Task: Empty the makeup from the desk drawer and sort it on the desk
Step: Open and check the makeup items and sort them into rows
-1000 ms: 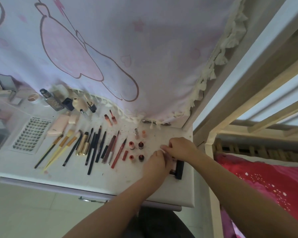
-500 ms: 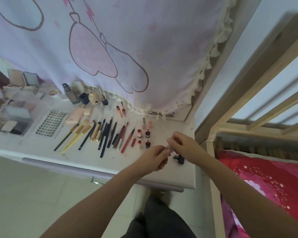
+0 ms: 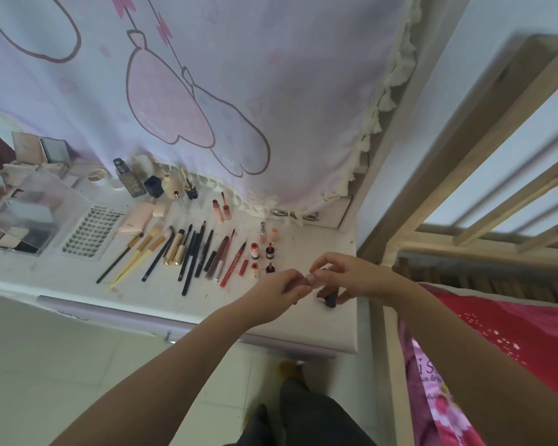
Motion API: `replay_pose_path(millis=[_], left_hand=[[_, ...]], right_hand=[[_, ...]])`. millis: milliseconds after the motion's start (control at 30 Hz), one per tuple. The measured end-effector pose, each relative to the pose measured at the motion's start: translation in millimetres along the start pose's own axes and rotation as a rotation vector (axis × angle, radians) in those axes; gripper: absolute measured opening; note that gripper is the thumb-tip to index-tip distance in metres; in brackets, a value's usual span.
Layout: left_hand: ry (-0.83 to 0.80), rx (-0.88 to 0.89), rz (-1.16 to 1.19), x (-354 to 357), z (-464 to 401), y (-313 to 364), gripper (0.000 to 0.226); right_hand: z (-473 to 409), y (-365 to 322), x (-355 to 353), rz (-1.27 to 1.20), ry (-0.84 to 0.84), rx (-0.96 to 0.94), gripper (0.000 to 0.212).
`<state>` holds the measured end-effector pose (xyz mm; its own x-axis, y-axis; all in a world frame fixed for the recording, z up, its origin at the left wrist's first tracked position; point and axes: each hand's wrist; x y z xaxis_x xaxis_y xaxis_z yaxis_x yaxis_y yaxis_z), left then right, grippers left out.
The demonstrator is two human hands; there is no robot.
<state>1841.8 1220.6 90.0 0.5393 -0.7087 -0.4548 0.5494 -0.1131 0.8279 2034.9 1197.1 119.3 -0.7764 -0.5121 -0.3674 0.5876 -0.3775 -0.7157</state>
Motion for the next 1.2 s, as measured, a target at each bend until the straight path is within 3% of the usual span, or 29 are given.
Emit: replay_pose_path(millis=[100,233,467,533,633,700,900,967,1067,1200], left_hand=[[0.001,0.034,-0.038,-1,-9,5,0.017],[-0.026,-0.021,-0.007,-5,-19,8,0.022],[-0.007,-0.032,0.004,-8,-31,17,0.01],[-0.087,-0.088,0.067,-13,-32,20,0.016],[-0.325,-0.28,0.432,-27,-31,23,0.032],[-0.372,-0.333,0.594,-31,-31,22,0.036],[-0.481,-0.407,0.604,-30,-31,18,0.034],[-0.428,-0.405,0.67,-32,-28,10,0.034],[-0.22,-0.354,0.828,-21,-32,10,0.028],[0.133,-0.313,0.635,16,-59,18,0.021]], right_hand=[[-5,-3,-9,0.096,-0.025,0.076,0.045],[-9,0,-23,0.095,-0.061,0.004,0.028],[-15,-9,-39,0.163,-0.195,0.035,0.038],[-16,-10,-44,0.227,-0.192,-0.028,0.028],[-16,-8,-55,0.274,-0.189,-0.128,0.023],[-17,-5,-61,0.221,-0.183,-0.144,0.023],[-20,29,-85,0.145,-0.202,-0.102,0.02],[-17,43,-97,0.061,-0.123,-0.067,0.023],[-21,53,-98,-0.068,-0.087,-0.031,0.03],[-43,54,-75,-0.066,0.057,-0.047,0.022]])
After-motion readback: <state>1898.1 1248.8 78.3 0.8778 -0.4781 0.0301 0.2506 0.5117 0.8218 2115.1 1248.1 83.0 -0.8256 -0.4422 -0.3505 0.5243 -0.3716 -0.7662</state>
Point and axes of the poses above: each hand's wrist, its own z-axis away from the middle knuckle, its own x-axis out of the palm, y = z × x, and after that the axes turned 8 degrees about z, right-handed
